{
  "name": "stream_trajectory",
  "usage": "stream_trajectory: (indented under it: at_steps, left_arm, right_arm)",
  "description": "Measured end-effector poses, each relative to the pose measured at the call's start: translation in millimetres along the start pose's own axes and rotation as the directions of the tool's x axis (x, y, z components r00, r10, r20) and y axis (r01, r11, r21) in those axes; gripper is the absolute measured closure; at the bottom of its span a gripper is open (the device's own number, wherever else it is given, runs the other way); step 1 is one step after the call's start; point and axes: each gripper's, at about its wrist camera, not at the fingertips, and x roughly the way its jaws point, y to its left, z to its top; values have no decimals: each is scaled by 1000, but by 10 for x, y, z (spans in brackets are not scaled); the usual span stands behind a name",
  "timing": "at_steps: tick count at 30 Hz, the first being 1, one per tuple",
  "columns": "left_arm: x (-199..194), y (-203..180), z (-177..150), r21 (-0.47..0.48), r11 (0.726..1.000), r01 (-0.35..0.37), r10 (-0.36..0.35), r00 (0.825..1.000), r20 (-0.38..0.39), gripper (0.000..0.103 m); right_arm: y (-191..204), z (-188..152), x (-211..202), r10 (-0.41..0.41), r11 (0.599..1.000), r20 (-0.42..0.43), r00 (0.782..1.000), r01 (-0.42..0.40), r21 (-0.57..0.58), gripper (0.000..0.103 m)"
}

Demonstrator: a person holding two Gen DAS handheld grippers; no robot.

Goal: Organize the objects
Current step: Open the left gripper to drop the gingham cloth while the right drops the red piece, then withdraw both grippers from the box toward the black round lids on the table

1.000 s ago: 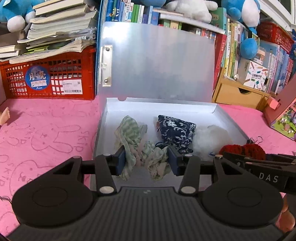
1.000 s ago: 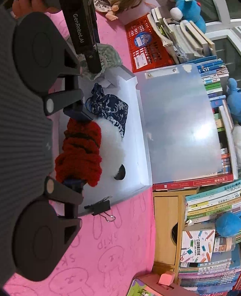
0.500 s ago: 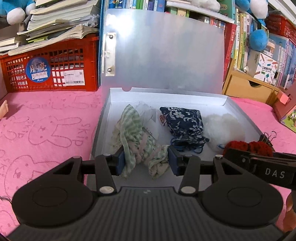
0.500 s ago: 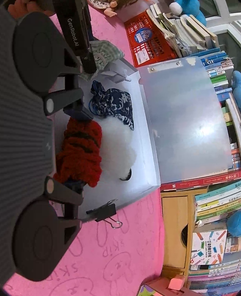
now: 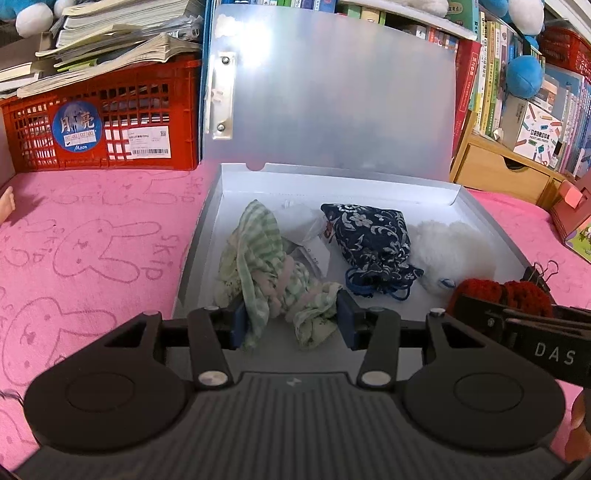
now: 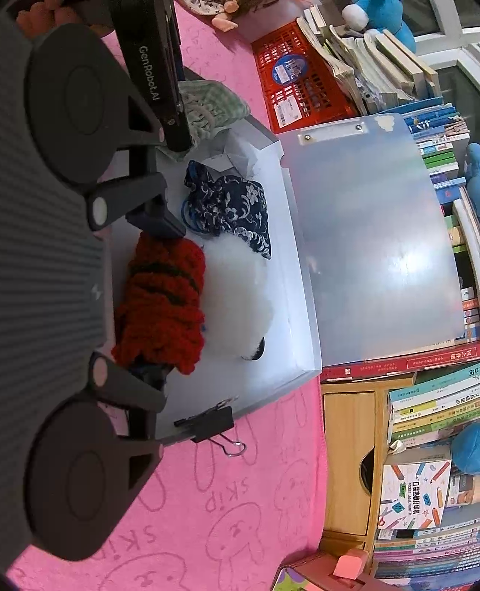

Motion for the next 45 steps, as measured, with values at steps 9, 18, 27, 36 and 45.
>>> stream_trajectory:
  at_steps: [9, 18, 27, 36, 45]
  left_arm:
    - [-190, -4, 59, 22, 1000, -3, 3, 1000, -2, 31]
    - [-700, 13, 66, 47, 997, 65, -67, 996, 50, 20]
    - [-1317, 85, -231, 100, 989, 107, -116, 989, 95, 19]
    - [-1911, 210, -639, 138, 983, 119, -142, 974, 178, 18]
    - [-2294, 333, -1096, 147, 985, 91, -123, 965, 232, 17]
  right_arm:
    - [-2, 62, -257, 38, 999, 54, 998, -39, 17, 14]
    - [112, 40, -796, 70, 996, 147, 987, -59, -73, 7]
    - [314, -298, -1367, 124, 975, 212, 969, -79, -208, 4]
    - [533, -839, -1760, 173, 933, 227, 959, -85, -350, 4]
    - [546, -1229, -1934, 176, 929, 210, 962, -92, -358, 4]
